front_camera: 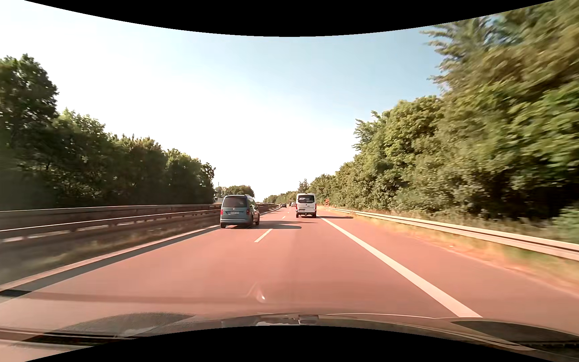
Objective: Follow the waypoints while adhering to traffic rules and regulations
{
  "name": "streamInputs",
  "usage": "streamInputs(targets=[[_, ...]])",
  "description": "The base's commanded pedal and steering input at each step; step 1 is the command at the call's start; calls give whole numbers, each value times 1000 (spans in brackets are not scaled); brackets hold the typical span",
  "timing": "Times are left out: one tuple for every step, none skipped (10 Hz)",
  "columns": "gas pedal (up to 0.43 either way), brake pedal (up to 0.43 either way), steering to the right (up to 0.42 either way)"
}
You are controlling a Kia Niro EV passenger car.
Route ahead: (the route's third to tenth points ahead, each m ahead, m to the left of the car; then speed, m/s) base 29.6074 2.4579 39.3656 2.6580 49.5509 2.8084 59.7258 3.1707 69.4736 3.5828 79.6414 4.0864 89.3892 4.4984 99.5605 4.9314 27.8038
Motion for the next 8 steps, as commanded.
streamInputs(targets=[[197,6,-4],[197,6,-4],[197,6,-4],[197,6,-4],[197,6,-4],[197,6,-3],[197,6,-4],[197,6,-4]])
